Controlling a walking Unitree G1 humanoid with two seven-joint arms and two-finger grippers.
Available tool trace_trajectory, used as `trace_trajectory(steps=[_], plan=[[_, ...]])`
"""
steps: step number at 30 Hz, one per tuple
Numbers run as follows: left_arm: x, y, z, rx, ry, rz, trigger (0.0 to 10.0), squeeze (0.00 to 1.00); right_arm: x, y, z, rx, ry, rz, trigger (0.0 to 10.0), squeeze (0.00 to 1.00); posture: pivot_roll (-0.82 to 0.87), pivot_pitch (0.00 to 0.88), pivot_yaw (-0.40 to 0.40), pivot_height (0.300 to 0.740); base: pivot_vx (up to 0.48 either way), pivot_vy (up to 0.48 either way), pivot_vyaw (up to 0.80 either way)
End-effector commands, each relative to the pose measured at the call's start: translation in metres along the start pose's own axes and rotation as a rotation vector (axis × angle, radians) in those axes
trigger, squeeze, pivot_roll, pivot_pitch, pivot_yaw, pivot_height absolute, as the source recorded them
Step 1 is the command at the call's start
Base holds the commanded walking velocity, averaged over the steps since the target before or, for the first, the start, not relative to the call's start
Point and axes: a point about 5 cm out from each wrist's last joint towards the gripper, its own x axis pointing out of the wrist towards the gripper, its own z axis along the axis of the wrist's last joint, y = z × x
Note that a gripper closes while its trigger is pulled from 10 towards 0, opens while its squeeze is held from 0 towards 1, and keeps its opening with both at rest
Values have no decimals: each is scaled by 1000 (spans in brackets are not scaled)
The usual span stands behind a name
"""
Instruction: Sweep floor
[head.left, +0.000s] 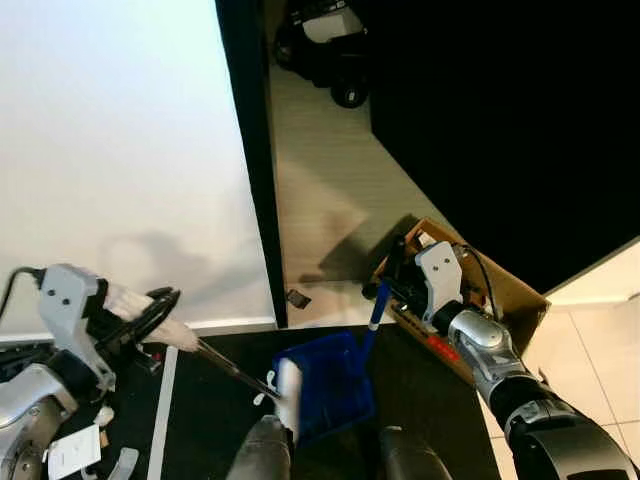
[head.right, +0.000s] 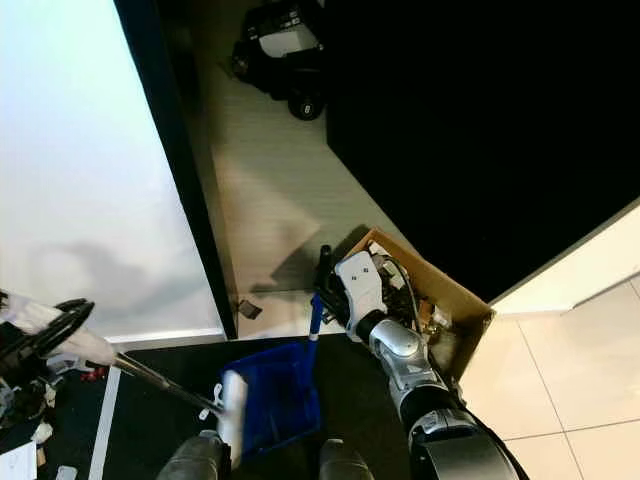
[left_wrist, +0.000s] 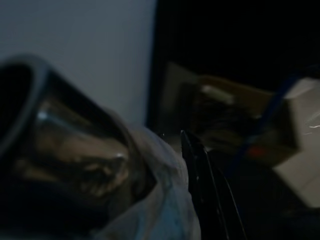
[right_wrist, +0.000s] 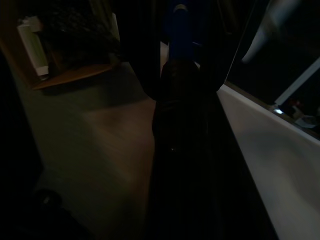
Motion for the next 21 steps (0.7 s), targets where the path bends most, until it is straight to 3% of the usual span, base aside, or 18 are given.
trace_trajectory(steps=[1, 3, 5, 11, 13, 17, 18, 19, 21], plan=[[-8, 14, 10, 118, 19, 68, 10000, 0, -11, -7, -16, -22, 79, -55, 10000, 0, 196, 156, -55, 740, 0, 0, 0], [-7, 12, 6, 103, 20, 86, 10000, 0, -9, -14, -9, -44, 55, -100, 10000, 0, 191, 159, -59, 740, 0, 0, 0], [1, 1, -9, 45, 35, 105, 10000, 0, -4, -28, 11, -70, -30, -187, 10000, 0, 182, 160, -61, 740, 0, 0, 0], [10, -14, -21, -12, 40, 97, 10000, 0, 1, -33, 32, -124, -110, -197, 10000, 0, 177, 158, -60, 740, 0, 0, 0], [15, -23, -31, -35, 48, 94, 10000, 0, 5, -26, 40, -206, -136, -142, 10000, 0, 172, 157, -58, 740, 0, 0, 0], [17, -26, -35, -42, 50, 96, 10000, 0, 7, -22, 42, -243, -145, -121, 10000, 0, 172, 157, -58, 740, 0, 0, 0], [20, -30, -40, -56, 49, 103, 10000, 0, 9, -16, 43, -276, -152, -95, 10000, 0, 172, 157, -58, 740, 0, 0, 0], [27, -37, -49, -87, 45, 131, 10000, 0, 11, 3, 32, -290, -123, -21, 10000, 0, 175, 157, -60, 740, 0, 0, 0], [29, -39, -52, -93, 44, 146, 10000, 0, 10, 11, 25, -280, -101, 10, 10000, 0, 175, 157, -60, 740, 0, 0, 0]])
